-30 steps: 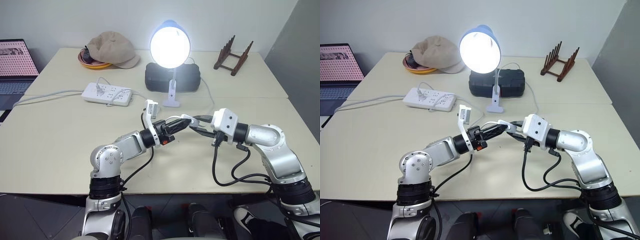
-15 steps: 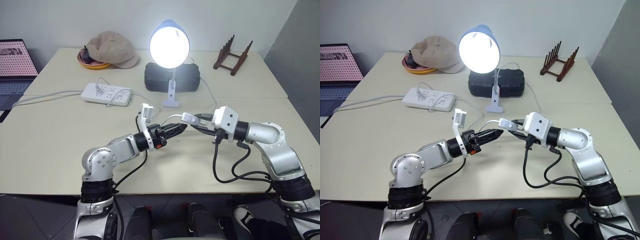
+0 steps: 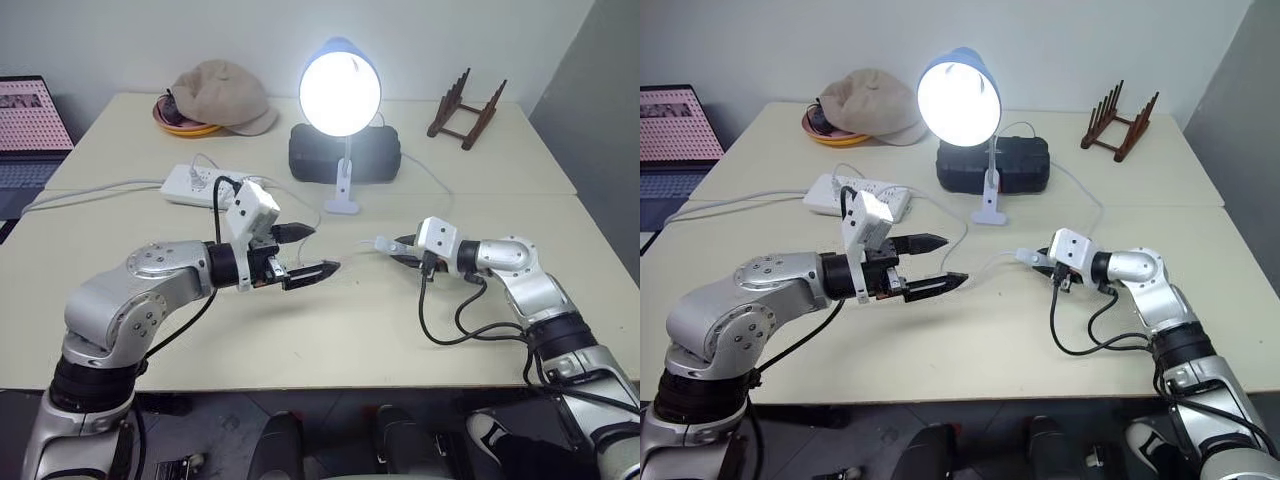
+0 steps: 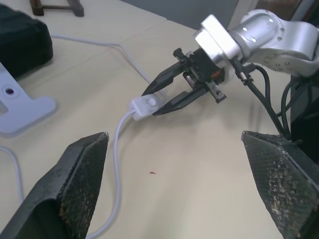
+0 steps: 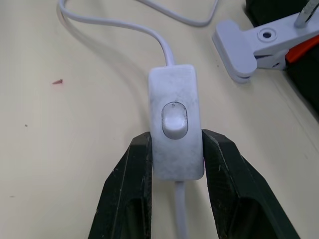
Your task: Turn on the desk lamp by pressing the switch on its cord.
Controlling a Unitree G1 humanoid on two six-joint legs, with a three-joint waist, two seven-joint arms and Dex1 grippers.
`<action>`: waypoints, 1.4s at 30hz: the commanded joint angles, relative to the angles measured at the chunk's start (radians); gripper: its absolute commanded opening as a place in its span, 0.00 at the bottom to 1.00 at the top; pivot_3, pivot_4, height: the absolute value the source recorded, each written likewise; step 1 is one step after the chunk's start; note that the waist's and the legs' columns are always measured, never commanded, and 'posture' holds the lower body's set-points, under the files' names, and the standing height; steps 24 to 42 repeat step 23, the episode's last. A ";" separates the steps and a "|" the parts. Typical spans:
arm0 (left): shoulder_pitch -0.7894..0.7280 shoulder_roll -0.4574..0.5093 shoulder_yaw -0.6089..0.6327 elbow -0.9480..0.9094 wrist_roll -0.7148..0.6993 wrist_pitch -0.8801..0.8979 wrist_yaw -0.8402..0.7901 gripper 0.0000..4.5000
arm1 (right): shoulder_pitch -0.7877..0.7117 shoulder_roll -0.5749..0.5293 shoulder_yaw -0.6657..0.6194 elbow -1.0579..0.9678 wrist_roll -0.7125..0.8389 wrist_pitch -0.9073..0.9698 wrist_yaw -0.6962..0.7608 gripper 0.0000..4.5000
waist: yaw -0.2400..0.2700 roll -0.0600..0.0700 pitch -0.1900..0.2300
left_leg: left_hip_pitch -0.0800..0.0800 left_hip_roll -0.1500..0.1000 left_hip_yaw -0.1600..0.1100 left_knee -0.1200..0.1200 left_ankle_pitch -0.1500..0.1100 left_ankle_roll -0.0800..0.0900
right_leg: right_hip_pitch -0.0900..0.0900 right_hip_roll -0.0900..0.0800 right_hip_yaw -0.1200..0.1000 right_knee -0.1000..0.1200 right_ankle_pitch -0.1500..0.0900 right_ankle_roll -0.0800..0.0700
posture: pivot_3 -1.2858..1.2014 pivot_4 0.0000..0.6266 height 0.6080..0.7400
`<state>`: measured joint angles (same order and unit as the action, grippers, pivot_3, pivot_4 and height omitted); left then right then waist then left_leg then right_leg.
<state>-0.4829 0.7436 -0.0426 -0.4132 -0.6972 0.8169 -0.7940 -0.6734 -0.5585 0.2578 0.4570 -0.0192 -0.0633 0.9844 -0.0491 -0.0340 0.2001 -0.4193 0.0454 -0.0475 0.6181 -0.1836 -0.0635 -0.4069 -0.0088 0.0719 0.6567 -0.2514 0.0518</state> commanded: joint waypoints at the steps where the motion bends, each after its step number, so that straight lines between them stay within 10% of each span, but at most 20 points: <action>1: -0.030 0.033 -0.036 0.024 0.083 -0.101 -0.083 0.99 | -0.038 -0.013 -0.019 0.038 0.036 0.023 0.093 0.32 | 0.000 0.000 0.000 | 0.000 0.000 0.000 -0.002 0.000 0.000 | 0.000 0.000 0.000 0.000 0.000 0.000 | 0.52 0.24 1.00; 14: -0.076 0.094 0.013 0.163 0.102 -0.112 -0.224 1.00 | 0.131 -0.199 -0.191 -0.385 0.243 0.272 0.218 0.98 | 0.000 0.001 0.001 | 0.000 0.001 0.000 -0.008 0.000 0.000 | -0.003 0.001 -0.001 0.001 0.000 0.004 | 0.52 0.24 1.00; 23: -0.129 0.141 0.005 0.299 0.176 -0.180 -0.320 1.00 | 0.278 -0.320 -0.343 -0.697 0.398 0.540 0.159 0.99 | 0.000 0.001 0.001 | 0.001 0.001 0.000 -0.008 0.000 0.000 | -0.003 0.001 -0.001 0.001 -0.003 -0.001 | 0.52 0.24 1.00; 42: -0.129 0.141 0.005 0.299 0.176 -0.180 -0.320 1.00 | 0.278 -0.320 -0.343 -0.697 0.398 0.540 0.159 0.99 | 0.000 0.001 0.001 | 0.001 0.001 0.000 -0.008 0.000 0.000 | -0.003 0.001 -0.001 0.001 -0.003 -0.001 | 0.52 0.24 1.00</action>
